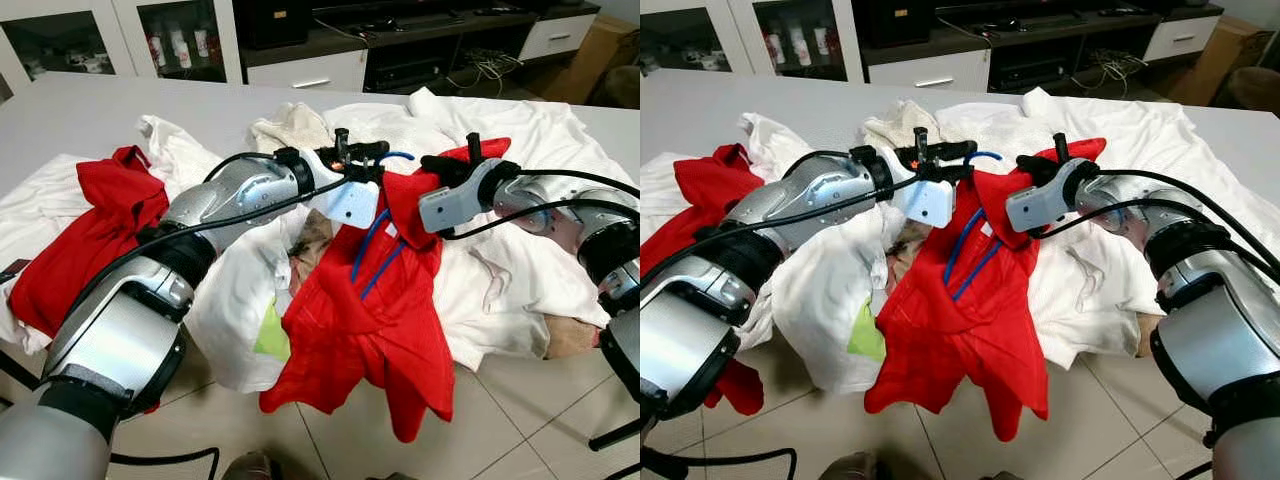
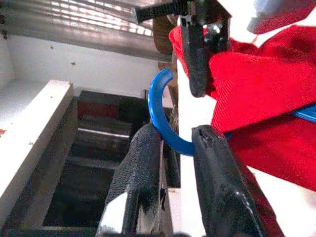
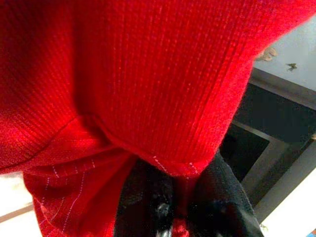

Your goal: Hang hanger

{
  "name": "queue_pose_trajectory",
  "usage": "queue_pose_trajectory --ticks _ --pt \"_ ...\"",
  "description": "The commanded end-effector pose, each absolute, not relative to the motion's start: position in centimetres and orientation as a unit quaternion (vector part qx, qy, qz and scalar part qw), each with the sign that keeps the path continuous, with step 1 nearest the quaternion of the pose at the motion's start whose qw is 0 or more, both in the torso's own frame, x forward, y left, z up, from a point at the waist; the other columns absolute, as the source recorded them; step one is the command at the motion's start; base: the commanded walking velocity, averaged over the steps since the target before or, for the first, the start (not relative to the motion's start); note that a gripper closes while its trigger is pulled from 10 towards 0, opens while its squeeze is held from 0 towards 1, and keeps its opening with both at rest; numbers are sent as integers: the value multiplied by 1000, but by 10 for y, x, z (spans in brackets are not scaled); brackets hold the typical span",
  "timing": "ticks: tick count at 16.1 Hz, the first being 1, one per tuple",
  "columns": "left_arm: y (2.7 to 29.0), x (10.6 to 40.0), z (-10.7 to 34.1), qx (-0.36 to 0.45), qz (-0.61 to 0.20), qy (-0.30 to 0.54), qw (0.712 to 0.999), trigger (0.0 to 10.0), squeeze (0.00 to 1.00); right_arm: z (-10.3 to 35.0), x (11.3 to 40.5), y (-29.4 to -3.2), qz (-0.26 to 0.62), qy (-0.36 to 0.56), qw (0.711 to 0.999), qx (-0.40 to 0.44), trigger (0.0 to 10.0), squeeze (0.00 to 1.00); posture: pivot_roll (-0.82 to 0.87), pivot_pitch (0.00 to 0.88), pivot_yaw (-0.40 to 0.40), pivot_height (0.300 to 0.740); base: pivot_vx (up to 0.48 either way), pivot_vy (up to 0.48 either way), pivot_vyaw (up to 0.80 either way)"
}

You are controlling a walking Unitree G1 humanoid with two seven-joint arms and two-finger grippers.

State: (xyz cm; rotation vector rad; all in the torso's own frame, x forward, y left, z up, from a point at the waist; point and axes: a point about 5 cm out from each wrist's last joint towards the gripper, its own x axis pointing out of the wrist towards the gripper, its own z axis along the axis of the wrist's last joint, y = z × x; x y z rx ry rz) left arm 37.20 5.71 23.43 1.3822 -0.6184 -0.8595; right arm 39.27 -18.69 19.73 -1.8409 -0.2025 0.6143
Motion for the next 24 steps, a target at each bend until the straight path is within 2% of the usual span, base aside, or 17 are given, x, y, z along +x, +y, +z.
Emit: queue_pose_trajectory --ticks 1,6,13,17,19,21,24 --pt "71 382 251 622 -331 -269 657 10000 0 191 392 -198 249 -60 573 -779 0 0 85 0 -11 740 0 0 0" --pt "91 387 254 570 -320 -238 718 10000 0 190 393 -209 214 -33 613 -760 0 0 87 0 -15 740 0 0 0" --pt "104 383 245 553 -360 -206 723 10000 0 192 395 -214 185 -22 638 -747 0 0 89 0 -19 740 0 0 0" --pt "106 383 247 499 -359 -200 763 10000 0 215 400 -208 147 -69 716 -679 0 0 86 0 -18 740 0 0 0" --pt "102 381 243 437 -374 -194 795 10000 0 225 400 -203 136 -102 743 -647 0 0 85 0 -18 740 0 0 0" --pt "94 377 236 289 -410 -175 847 10000 0 235 399 -197 124 -146 774 -604 0 0 85 0 -18 740 0 0 0" --pt "87 375 227 201 -426 -153 869 10000 0 234 398 -194 123 -158 791 -579 0 0 78 0 -14 740 0 0 0"
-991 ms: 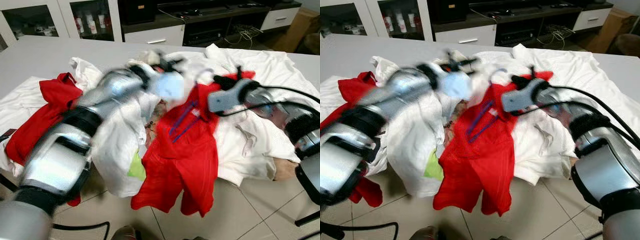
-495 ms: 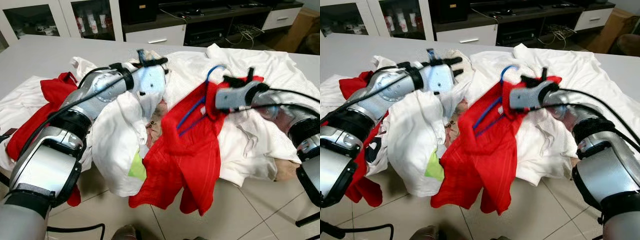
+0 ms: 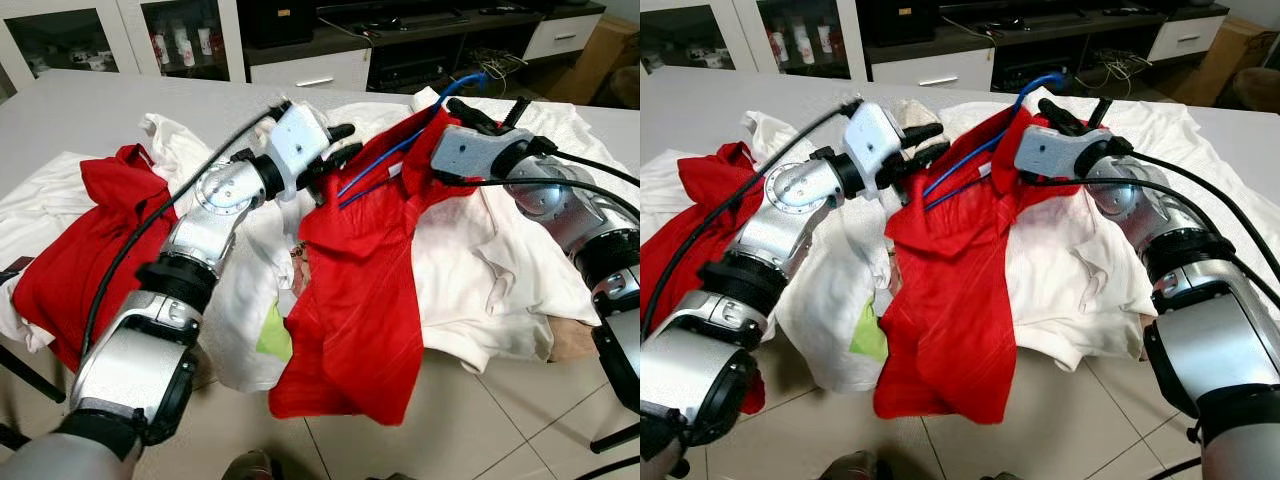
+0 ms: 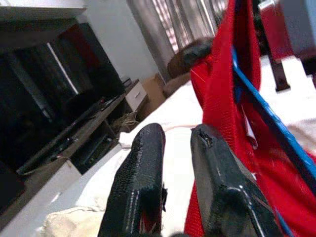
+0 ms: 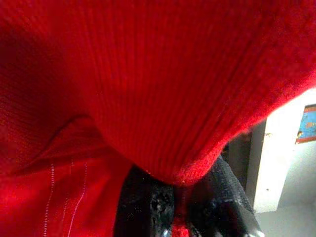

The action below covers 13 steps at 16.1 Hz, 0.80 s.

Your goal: Hang hanger

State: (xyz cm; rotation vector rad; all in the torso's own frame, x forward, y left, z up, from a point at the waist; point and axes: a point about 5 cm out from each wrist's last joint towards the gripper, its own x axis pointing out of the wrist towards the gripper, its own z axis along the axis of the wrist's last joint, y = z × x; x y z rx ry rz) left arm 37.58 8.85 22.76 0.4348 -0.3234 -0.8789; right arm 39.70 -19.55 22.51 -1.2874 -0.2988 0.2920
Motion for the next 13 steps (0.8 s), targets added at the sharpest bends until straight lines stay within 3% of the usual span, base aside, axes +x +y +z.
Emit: queue_pose_trajectory --ticks 1,4,9,13 --pt "85 374 225 173 -424 -147 877 10000 0 231 396 -192 124 -160 798 -567 0 0 75 0 -13 740 0 0 0" --pt "83 372 227 120 -386 -159 901 10000 0 219 393 -190 126 -155 814 -546 0 0 72 0 -12 740 0 0 0" --pt "120 375 266 81 -252 -239 934 10000 0 213 392 -202 92 -135 829 -535 0 0 72 0 -12 740 0 0 0" --pt "123 366 260 32 -278 -199 939 10000 0 216 390 -202 76 -150 841 -514 0 0 90 0 -18 740 0 0 0"
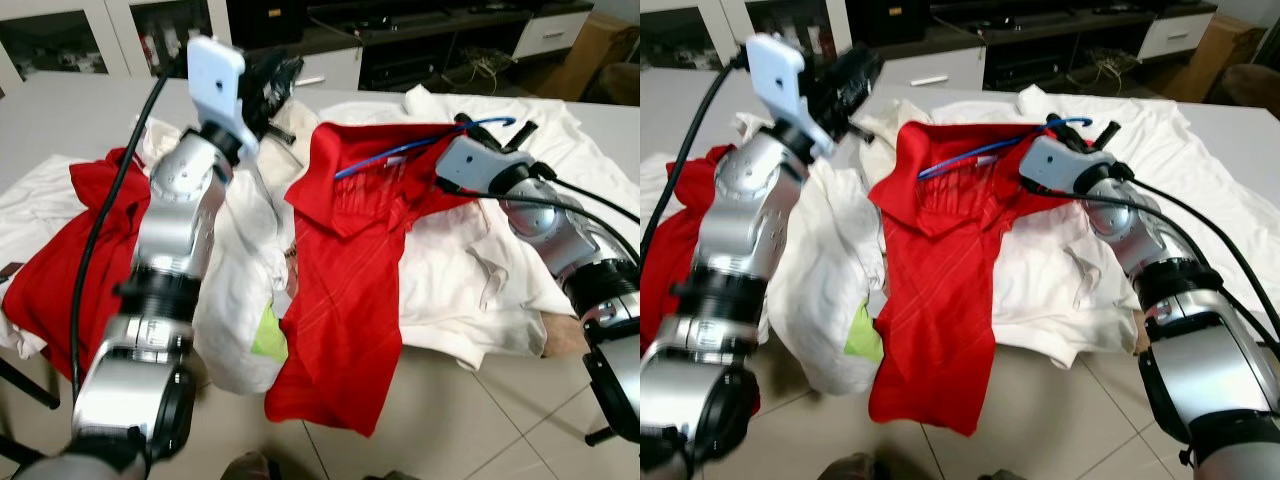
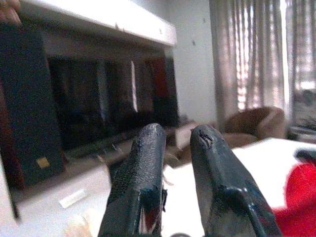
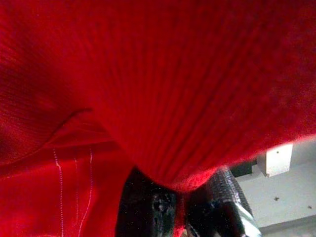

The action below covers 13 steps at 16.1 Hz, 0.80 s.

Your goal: Hang hanger

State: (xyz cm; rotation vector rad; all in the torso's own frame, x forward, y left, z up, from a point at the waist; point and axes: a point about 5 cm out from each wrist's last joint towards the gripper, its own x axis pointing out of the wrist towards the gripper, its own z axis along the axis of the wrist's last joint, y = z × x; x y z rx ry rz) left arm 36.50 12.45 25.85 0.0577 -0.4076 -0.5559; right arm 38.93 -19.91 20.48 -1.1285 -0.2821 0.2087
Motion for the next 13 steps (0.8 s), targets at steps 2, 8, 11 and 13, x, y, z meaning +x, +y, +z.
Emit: queue_pose_trajectory --ticks 2,8,11,13 --pt "114 360 245 -8 -299 -156 941 10000 0 217 390 -202 60 -159 847 -503 0 0 88 0 -18 740 0 0 0" --pt "98 344 230 -74 -304 -88 946 10000 0 222 385 -199 -3 -189 858 -478 0 0 84 0 -7 740 0 0 0" --pt "112 346 244 -101 -262 -101 954 10000 0 223 387 -206 -47 -174 860 -477 0 0 90 0 -10 740 0 0 0" --pt "124 347 252 -115 -238 -110 958 10000 0 224 388 -209 -62 -167 860 -478 0 0 96 0 -13 740 0 0 0"
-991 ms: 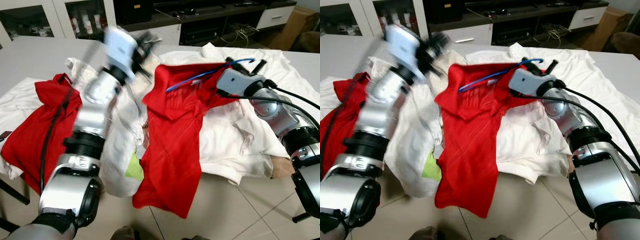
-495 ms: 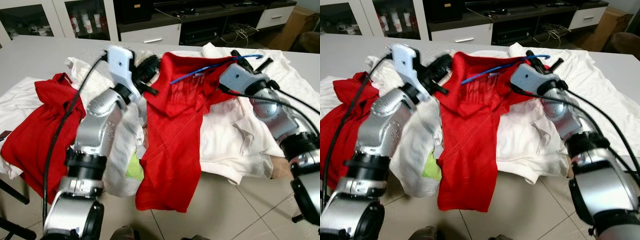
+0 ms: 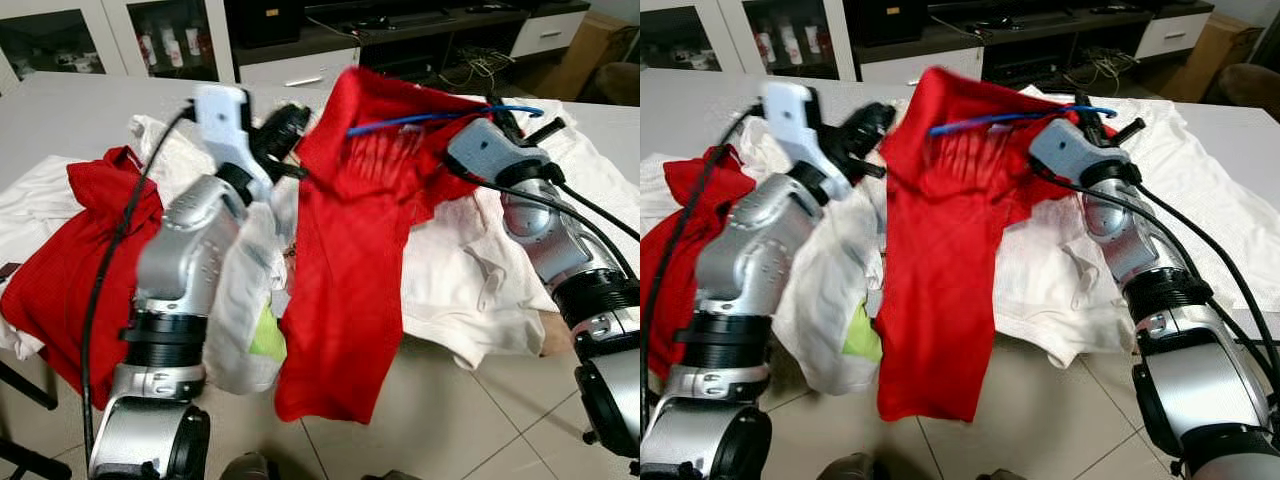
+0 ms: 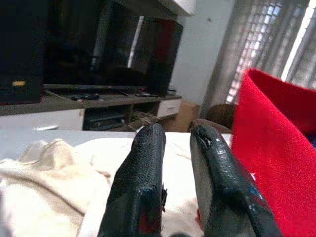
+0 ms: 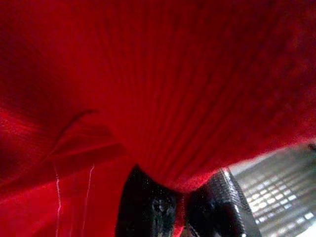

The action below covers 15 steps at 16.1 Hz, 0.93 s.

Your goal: Hang hanger

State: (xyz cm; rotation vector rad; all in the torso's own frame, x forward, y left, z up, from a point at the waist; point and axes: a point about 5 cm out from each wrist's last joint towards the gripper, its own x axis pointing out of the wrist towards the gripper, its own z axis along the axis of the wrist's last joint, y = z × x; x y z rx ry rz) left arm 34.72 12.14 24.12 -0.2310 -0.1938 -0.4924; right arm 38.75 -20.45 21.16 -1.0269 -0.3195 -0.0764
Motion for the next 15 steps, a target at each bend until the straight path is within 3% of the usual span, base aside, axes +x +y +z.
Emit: queue_pose_trajectory --ticks 1,5,8,9,10,15 --pt "126 347 255 -118 -234 -112 958 10000 0 224 388 -210 -68 -165 859 -480 0 0 97 0 -14 740 0 0 0" --pt "123 344 260 -149 -250 -98 952 10000 0 228 388 -213 -90 -164 857 -480 0 0 99 0 -16 740 0 0 0" --pt "93 335 245 -190 -299 -59 933 10000 0 233 388 -213 -113 -168 862 -464 0 0 95 0 -11 740 0 0 0" --pt "85 332 240 -194 -312 -47 929 10000 208 233 388 -211 -116 -170 863 -462 0 0 93 0 -10 740 0 0 0" --pt "82 330 237 -198 -315 -39 928 10000 980 233 387 -212 -120 -170 863 -460 0 0 93 0 -9 740 0 0 0" --pt "86 328 234 -241 -284 -28 928 10000 1000 227 386 -218 -143 -152 871 -445 0 0 104 0 -9 740 0 0 0"
